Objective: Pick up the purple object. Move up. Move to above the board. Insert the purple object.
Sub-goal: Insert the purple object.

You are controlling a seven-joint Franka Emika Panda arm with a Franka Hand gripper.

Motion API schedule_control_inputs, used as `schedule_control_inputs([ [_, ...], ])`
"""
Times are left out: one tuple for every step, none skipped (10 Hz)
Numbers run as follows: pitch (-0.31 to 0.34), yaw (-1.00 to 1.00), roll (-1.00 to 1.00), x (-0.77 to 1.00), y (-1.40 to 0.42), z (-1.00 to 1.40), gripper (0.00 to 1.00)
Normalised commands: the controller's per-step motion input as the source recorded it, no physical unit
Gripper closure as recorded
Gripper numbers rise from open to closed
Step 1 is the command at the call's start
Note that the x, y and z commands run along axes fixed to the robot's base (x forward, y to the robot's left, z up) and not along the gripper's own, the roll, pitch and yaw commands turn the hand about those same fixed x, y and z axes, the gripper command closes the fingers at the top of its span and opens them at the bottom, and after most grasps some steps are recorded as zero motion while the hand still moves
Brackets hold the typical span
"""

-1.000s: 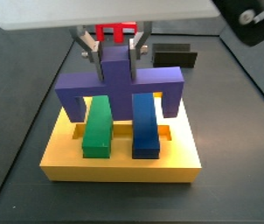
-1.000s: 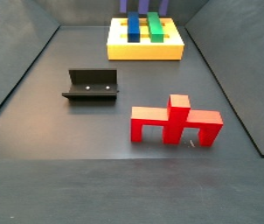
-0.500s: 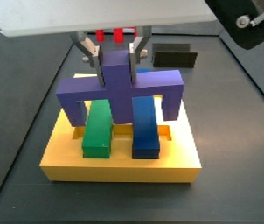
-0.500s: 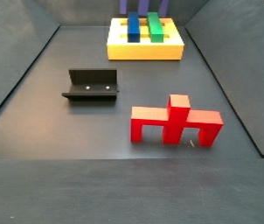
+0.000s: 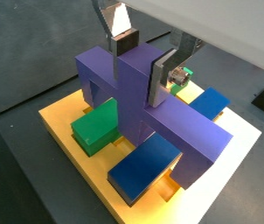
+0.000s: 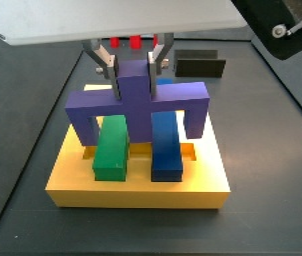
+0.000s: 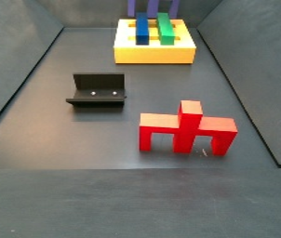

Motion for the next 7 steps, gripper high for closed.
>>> schedule_control_inputs([
  [0.119, 0.00, 0.08, 0.07, -0.04, 0.19, 1.00],
  [0.124, 0.03, 0.09, 0.05, -0.03, 0.22, 1.00],
  [0.113, 0.12, 0.14, 0.00, -0.08, 0.14, 1.00],
  [0.096, 0.14, 0.15, 0.00, -0.07, 0.11, 1.00],
  [0.036, 0.21, 0.12, 0.00, -0.05, 0.01, 1.00],
  [0.000, 0.27, 0.04, 0.07, -0.03, 0.00, 1.00],
  [-0.004, 0.20, 0.00, 0.00, -0.03, -0.04, 1.00],
])
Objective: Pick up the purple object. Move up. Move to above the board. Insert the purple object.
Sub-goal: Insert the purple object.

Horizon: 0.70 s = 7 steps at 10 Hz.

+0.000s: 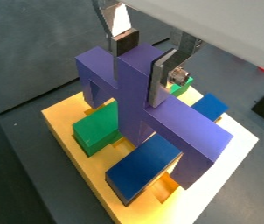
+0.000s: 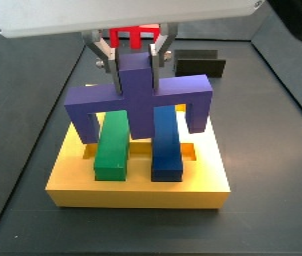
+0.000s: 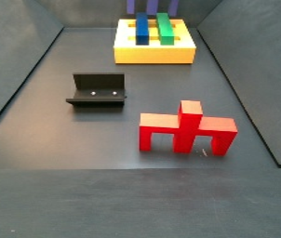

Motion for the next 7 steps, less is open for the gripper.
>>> schedule_control_inputs([
  [-0.037, 0.21, 0.00, 0.00, -0.02, -0.08, 1.00],
  [-0.006, 0.13, 0.00, 0.10, 0.00, -0.12, 1.00],
  [0.000, 0.09, 0.00, 0.04, 0.00, -0.10, 1.00],
  [0.000, 0.09, 0.00, 0.03, 0.00, -0.09, 1.00],
  [0.000, 0.01, 0.03, 0.09, -0.01, -0.11, 1.00],
  [0.000, 0.00, 0.02, 0.04, -0.01, -0.13, 1.00],
  [0.000, 0.00, 0.01, 0.01, -0.01, -0.15, 1.00],
])
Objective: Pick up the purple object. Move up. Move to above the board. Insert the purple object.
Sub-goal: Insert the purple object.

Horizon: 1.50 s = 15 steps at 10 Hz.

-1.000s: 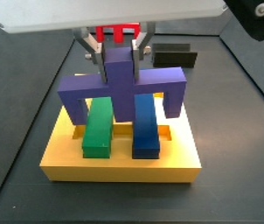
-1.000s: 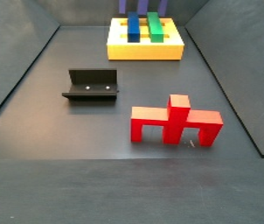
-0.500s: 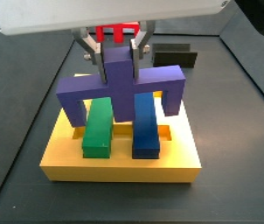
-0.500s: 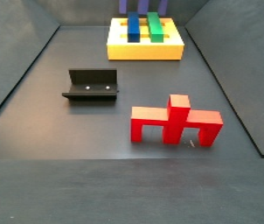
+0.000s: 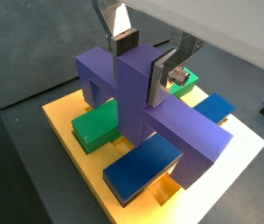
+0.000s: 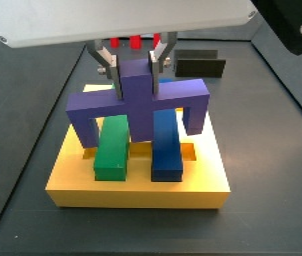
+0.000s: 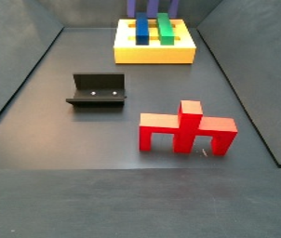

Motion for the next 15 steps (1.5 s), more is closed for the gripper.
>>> schedule_control_inputs([
  [0.000, 0.00, 0.00, 0.08, -0.01, -0.20, 1.00],
  [0.000, 0.00, 0.01, 0.10, -0.04, -0.15, 1.00],
  [0.036, -0.05, 0.13, 0.17, -0.13, -0.11, 1.00],
  [0.001, -0.03, 0.08, 0.16, -0.09, -0.13, 1.00],
  [0.054, -0.08, 0.06, 0.31, -0.06, 0.00, 1.00],
  [0.067, -0.10, 0.04, 0.27, -0.05, 0.02, 1.00],
  [0.010, -0.08, 0.03, 0.15, -0.03, -0.01, 1.00],
  [0.000, -0.07, 0.04, 0.04, -0.01, -0.12, 1.00],
  [0.000, -0.07, 0.05, 0.00, -0.01, -0.07, 1.00],
  [0.107, -0.09, 0.08, 0.01, -0.07, 0.23, 1.00],
  [0.139, -0.09, 0.14, 0.00, -0.08, 0.52, 1.00],
  [0.117, -0.07, 0.18, -0.11, -0.09, 0.43, 1.00],
  [0.050, 0.00, 0.15, 0.00, 0.00, 0.00, 1.00],
  [0.000, 0.00, 0.19, -0.08, 0.00, -0.44, 1.00],
  [0.000, 0.00, 0.19, -0.14, 0.00, -0.47, 1.00],
])
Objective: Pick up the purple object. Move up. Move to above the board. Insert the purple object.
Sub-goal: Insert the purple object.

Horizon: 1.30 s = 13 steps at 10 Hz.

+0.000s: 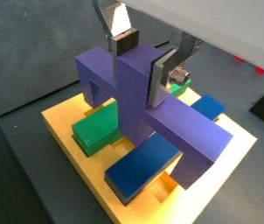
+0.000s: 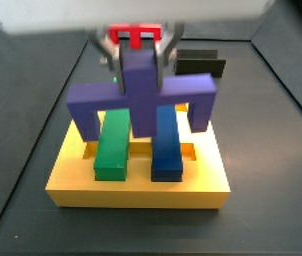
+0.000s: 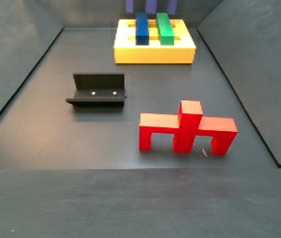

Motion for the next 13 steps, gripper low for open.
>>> schedule_control_inputs([
  [0.000, 0.00, 0.16, -0.06, -0.02, -0.36, 1.00],
  [0.000, 0.00, 0.12, 0.00, -0.10, -0.20, 1.00],
  [0.000, 0.00, 0.07, -0.02, -0.10, -0.06, 1.00],
  [0.000, 0.01, 0.05, 0.09, -0.16, -0.19, 1.00],
  [0.000, 0.00, 0.02, 0.14, -0.11, -0.26, 1.00],
  [0.010, 0.00, 0.02, 0.22, -0.16, -0.17, 1.00],
  [0.054, 0.00, 0.02, 0.24, -0.06, -0.09, 1.00],
  [0.000, 0.00, 0.00, 0.00, 0.00, -0.25, 1.00],
  [-0.020, 0.00, 0.00, 0.00, 0.00, -0.28, 1.00],
  [-0.039, -0.01, 0.00, -0.07, 0.00, -0.16, 1.00],
  [-0.003, 0.00, 0.00, -0.12, 0.00, -0.05, 1.00],
  [-0.013, 0.00, -0.04, -0.03, 0.00, -0.06, 1.00],
  [0.000, 0.00, -0.07, 0.00, 0.00, 0.00, 1.00],
])
